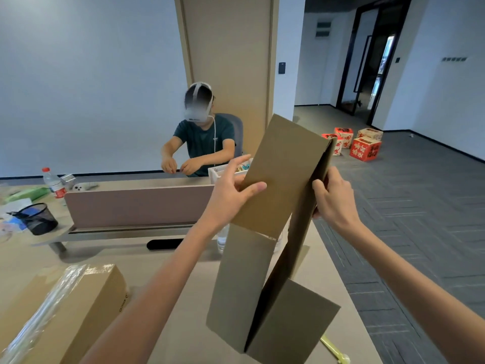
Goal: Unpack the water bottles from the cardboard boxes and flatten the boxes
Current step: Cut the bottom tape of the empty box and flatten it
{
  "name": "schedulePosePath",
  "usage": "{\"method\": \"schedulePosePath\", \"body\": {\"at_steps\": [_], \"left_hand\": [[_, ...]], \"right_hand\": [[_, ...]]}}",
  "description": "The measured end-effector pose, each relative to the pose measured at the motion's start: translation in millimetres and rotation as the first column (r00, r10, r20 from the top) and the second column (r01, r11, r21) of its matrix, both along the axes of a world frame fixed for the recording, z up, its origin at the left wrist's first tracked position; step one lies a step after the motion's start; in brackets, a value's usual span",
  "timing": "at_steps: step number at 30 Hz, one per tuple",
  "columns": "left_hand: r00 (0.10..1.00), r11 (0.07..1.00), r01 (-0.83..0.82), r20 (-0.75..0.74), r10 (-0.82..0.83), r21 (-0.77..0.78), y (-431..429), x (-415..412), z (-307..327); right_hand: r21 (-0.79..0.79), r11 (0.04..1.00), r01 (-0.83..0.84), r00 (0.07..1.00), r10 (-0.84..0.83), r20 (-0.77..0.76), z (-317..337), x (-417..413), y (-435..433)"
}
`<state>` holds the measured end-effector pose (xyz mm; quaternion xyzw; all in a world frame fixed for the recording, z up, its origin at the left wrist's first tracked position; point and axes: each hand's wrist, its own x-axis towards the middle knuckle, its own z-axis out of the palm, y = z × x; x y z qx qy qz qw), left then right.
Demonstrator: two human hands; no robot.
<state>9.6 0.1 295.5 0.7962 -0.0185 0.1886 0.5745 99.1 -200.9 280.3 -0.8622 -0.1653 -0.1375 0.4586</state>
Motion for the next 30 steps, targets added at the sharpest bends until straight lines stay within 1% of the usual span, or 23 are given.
{"method": "schedulePosePath", "body": {"at_steps": [5,8,10,14,16,18,20,21,22,24,25,26,28,30], "left_hand": [[1.0,1.0,-0.002,-0.004,0.002,0.014,-4.0,20.5,6.9],[1.0,0.997,0.015,0.008,-0.014,-0.078,-4.2,22.3,2.2],[1.0,0.993,0.014,0.025,-0.011,-0.119,-1.3,22.8,0.8],[0.999,0.99,-0.041,0.011,0.042,-0.132,13.3,24.3,-2.2],[0.997,0.989,-0.072,-0.001,0.072,-0.127,22.3,25.1,-5.7],[0.995,0.988,-0.096,-0.002,0.097,-0.12,30.0,24.9,-8.9],[0.994,0.986,-0.111,-0.006,0.112,-0.123,36.9,23.9,-12.2],[0.993,0.986,-0.115,-0.011,0.115,-0.121,40.2,23.0,-13.6],[0.993,0.985,-0.119,-0.015,0.118,-0.124,43.0,22.2,-15.0],[0.99,0.981,-0.138,-0.022,0.136,-0.138,50.0,21.4,-18.9],[0.989,0.978,-0.151,-0.027,0.148,-0.145,53.2,21.1,-21.0],[0.986,0.975,-0.165,-0.031,0.162,-0.152,56.1,20.7,-22.2],[0.98,0.969,-0.198,-0.034,0.195,-0.151,59.7,20.8,-22.9],[0.973,0.963,-0.231,-0.023,0.23,-0.138,62.3,21.9,-21.8]], "right_hand": [[-0.039,0.999,-0.004,1.0,0.005,0.031,-10.8,3.4,6.7],[-0.049,0.999,-0.02,0.999,0.022,0.034,-8.6,4.2,4.7],[-0.049,0.999,-0.004,0.998,0.008,0.068,-10.6,5.4,4.6],[-0.051,0.999,-0.01,0.991,0.016,0.134,-20.1,13.9,6.9],[0.024,1.0,-0.012,0.991,0.009,0.132,-25.5,19.6,6.8],[0.154,0.986,0.061,0.993,-0.075,0.092,-30.8,25.5,7.3],[0.278,0.95,0.139,0.99,-0.141,-0.013,-37.9,33.2,8.0],[0.309,0.939,0.153,0.987,-0.128,-0.098,-41.3,38.0,7.7],[0.339,0.93,0.144,0.977,-0.08,-0.197,-42.9,41.4,7.2],[0.406,0.911,0.078,0.934,0.076,-0.35,-44.8,46.7,4.3],[0.429,0.902,0.043,0.918,0.134,-0.373,-44.8,47.4,2.4],[0.44,0.897,0.024,0.921,0.152,-0.36,-44.5,48.2,0.4],[0.49,0.872,0.006,0.945,0.156,-0.289,-43.5,49.2,-4.2],[0.537,0.843,-0.035,0.945,0.202,-0.256,-40.9,48.9,-7.3]]}}
